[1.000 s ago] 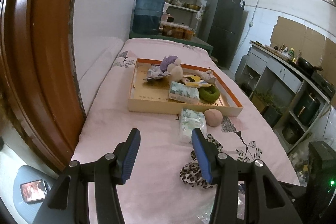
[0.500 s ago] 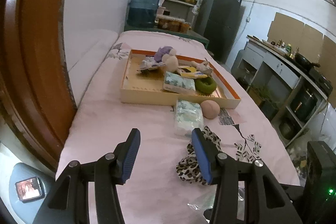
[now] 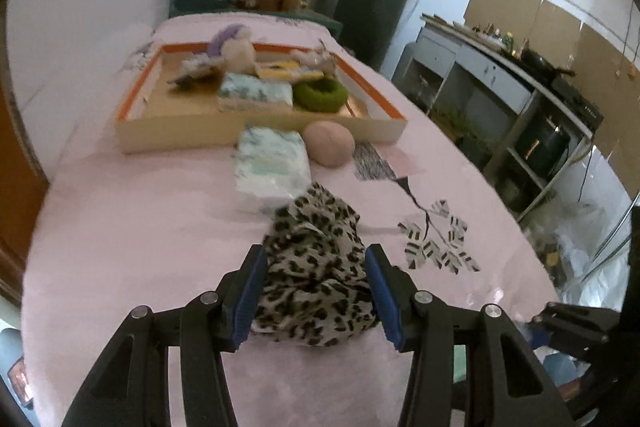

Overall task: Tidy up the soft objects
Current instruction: 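Grasp the leopard-print scrunchie with the left gripper while the right gripper grasps the mint-green bag, then carry the scrunchie with the left gripper while the right gripper carries the mint-green bag toward the tray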

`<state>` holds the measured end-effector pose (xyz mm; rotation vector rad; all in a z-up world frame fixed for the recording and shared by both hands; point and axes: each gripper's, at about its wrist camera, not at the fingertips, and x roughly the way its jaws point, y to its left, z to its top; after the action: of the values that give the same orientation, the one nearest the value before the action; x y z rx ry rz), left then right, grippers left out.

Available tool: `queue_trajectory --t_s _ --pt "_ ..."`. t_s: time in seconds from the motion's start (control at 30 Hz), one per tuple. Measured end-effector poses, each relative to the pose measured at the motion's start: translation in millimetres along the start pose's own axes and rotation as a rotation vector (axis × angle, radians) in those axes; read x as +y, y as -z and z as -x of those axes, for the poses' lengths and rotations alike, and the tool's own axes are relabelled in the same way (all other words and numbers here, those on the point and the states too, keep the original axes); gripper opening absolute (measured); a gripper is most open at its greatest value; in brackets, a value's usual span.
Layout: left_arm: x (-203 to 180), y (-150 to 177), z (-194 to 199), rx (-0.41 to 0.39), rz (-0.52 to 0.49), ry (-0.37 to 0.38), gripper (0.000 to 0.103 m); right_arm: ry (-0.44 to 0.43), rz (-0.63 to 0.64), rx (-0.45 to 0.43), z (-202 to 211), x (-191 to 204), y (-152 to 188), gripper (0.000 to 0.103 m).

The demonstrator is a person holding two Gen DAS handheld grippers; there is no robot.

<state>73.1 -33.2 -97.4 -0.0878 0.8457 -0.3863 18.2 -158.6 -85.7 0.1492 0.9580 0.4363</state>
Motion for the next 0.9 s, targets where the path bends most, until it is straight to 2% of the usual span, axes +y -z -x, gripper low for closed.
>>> queue_trajectory --t_s 0.13,0.2,0.27,0.37,0.6,0.9 --pt "-4 3 -14 0.032 0.002 -0.011 0.051 0.008 -0.027 -0.008 3 -11 0 0.054" --pt "-4 4 -19 0.04 0.005 -0.014 0.043 0.008 -0.03 -0.007 1 -13 -1 0.054" --pt "1 5 -19 0.039 0.024 -0.015 0.022 0.007 -0.032 -0.005 -1 -13 -2 0.054" --pt "6 5 -18 0.033 0.045 -0.005 0.013 0.004 -0.035 -0.002 -4 -14 -1 0.054" --pt "4 3 -7 0.01 0.035 -0.014 0.01 0.006 -0.042 -0.009 -6 -17 -7 0.054" --pt "3 -14 29 -0.078 0.028 -0.043 0.01 0.016 -0.008 -0.037 -4 -13 -26 0.054"
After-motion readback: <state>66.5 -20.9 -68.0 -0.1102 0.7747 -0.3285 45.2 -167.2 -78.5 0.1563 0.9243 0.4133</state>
